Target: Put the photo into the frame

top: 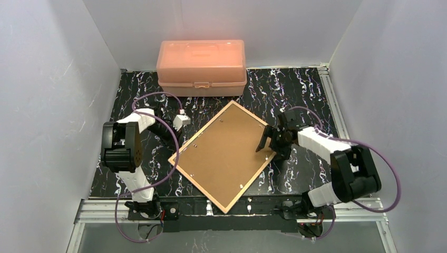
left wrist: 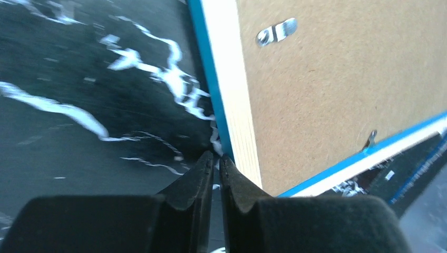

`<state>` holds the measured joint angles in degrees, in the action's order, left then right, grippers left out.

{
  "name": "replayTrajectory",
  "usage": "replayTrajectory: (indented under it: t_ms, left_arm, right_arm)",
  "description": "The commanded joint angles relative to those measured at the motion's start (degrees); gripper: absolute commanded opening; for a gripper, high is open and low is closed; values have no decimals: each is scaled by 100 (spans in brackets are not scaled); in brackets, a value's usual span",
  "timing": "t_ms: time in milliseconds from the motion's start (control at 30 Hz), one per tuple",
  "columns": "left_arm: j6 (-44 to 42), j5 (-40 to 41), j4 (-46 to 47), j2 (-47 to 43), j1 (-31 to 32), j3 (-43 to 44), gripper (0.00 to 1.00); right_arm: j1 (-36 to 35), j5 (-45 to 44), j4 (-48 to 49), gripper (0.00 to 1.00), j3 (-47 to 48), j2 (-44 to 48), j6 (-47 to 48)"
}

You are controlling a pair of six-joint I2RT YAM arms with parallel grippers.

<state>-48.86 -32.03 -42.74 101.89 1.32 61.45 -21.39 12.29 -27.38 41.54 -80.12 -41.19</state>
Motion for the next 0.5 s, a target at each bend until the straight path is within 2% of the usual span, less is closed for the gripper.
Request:
replayTrajectory:
  t_ms: [0,233,367,467]
  left_arm:
    - [-221,-474,-1022,-305,219,-344,9]
    - [-470,-624,-1331,-532,443,-659,11]
    - [-202,-513,-1309,-687,351,-570,12]
    - [67,-806,-1442,-738,75,-280,13]
  right_arm:
    - [119,170,622,99,969,-429,488]
    - [279,64,484,99,1282,-814,707]
    - [245,-180,174,98,1456,-203,1023]
    - [-63,-173,216,94,1501,173,994]
